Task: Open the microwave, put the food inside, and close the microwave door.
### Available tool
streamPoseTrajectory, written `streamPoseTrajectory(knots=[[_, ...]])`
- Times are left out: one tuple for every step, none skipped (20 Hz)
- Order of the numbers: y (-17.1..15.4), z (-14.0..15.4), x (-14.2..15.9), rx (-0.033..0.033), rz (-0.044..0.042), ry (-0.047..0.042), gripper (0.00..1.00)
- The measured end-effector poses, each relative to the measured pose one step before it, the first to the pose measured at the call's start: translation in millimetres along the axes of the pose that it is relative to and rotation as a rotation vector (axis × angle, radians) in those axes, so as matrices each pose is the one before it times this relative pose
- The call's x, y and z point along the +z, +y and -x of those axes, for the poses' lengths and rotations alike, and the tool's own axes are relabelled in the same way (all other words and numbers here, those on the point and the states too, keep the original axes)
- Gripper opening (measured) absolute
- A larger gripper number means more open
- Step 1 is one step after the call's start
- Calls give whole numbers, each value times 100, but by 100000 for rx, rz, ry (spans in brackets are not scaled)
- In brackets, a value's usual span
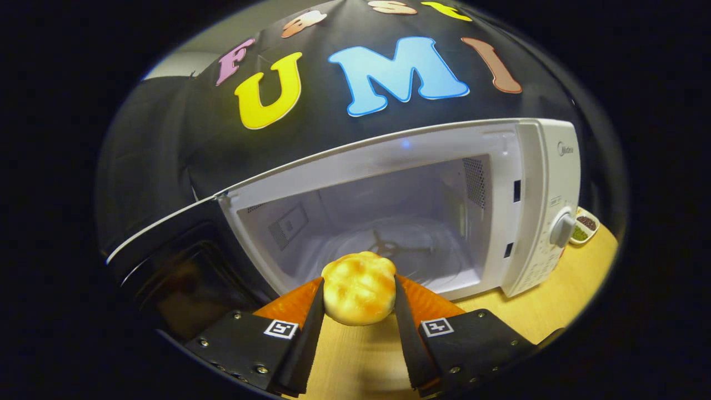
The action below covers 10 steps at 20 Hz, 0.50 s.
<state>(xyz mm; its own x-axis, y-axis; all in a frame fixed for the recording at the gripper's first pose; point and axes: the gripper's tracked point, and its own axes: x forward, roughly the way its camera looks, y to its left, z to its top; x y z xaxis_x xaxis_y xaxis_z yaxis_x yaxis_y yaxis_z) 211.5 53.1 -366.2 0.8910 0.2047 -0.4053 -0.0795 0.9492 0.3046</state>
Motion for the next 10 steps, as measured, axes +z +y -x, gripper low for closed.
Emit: streamPoseTrajectory(knots=[[-56, -1037, 341, -663, -1299, -1667, 66], [-232, -980, 297, -647, -2294, -1632, 66], [-438, -775, -18, -1570, -2567, -1188, 66], [-557, -757, 86, -2454, -3169, -715, 66], [-276, -640, 49, -1530, -2890, -1233, 66], [-111, -561, 49, -1191, -2170, -925, 66], [86, -552, 115, -598, -2344, -637, 66], [142, -620, -58, -78, -2148, -1, 66], [-70, -698, -79, -848, -2623, 282, 66], [-332, -651, -248, -1576, -2422, 1036, 71]])
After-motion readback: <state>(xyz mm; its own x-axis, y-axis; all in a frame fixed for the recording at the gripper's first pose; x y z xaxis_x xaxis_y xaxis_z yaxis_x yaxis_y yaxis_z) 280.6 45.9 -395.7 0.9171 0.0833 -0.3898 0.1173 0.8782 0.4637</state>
